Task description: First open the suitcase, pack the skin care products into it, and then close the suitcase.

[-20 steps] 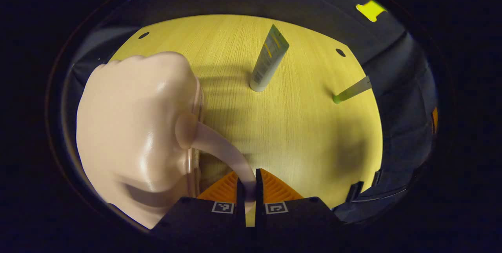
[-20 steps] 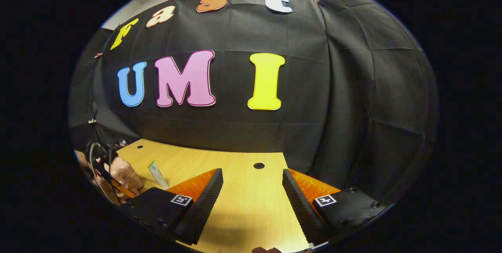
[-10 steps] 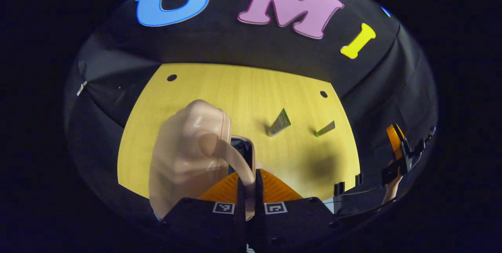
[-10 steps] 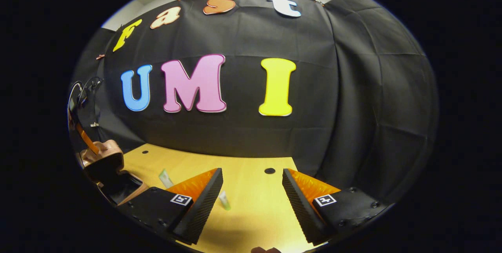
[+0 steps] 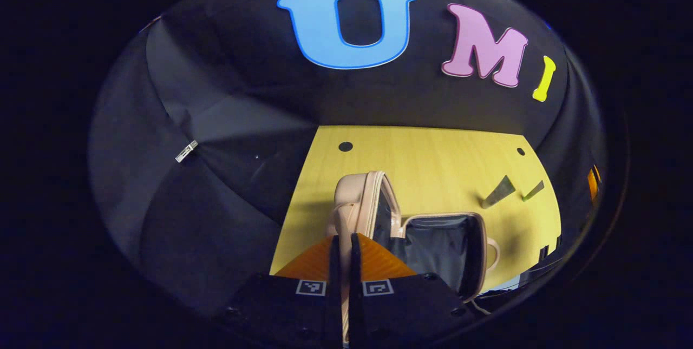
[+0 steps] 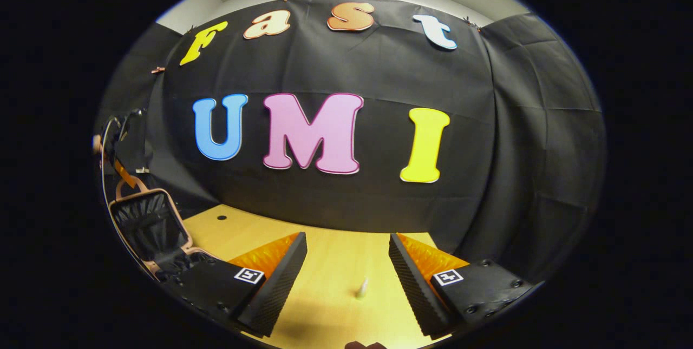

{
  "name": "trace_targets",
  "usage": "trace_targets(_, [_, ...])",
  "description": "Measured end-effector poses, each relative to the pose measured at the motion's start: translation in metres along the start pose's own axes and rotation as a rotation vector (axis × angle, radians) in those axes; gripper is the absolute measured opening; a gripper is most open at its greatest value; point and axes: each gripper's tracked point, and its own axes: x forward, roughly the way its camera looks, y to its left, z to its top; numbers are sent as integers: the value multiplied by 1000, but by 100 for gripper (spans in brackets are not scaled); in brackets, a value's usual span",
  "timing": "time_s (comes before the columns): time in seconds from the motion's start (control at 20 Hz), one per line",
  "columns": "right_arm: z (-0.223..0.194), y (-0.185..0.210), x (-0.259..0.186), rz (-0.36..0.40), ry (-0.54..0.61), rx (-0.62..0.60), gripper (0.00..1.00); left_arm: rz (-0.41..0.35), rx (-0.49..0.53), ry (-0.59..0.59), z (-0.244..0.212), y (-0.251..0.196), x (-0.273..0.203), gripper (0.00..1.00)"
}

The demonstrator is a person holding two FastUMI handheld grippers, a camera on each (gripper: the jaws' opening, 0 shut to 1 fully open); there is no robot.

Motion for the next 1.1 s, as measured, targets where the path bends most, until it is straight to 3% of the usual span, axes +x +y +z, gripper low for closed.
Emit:
trace_targets(0.15, [-1,31,-1,-1,31,25,96,56,9,20,-22,55,48,10])
trace_targets(0.3, [-10,44,-6,-37,92,35,96,57,-20,1,-49,100,106,10])
trace_targets(0.55, [-5,58,-13,-69,153,-10,97,18,-229,118,-130,135,192,10])
trace_targets(0.7, [4,66,-13,-80,141,-21,96,15,-333,132,-155,141,212,14])
trace_targets(0.85, [1,79,-13,-78,146,-13,96,-9,-314,93,-152,143,205,20])
trace_targets(0.95, [3,88,-13,-72,134,-14,96,39,-275,39,-139,160,192,33])
trace_targets(1.0, [6,90,-13,-72,120,-20,96,40,-280,-8,-127,159,181,31])
trace_targets(1.05, [10,92,-13,-73,103,-27,96,33,-291,-66,-110,157,164,41])
trace_targets(1.1, [15,91,-13,-77,84,-32,97,20,-298,-132,-92,148,143,69])
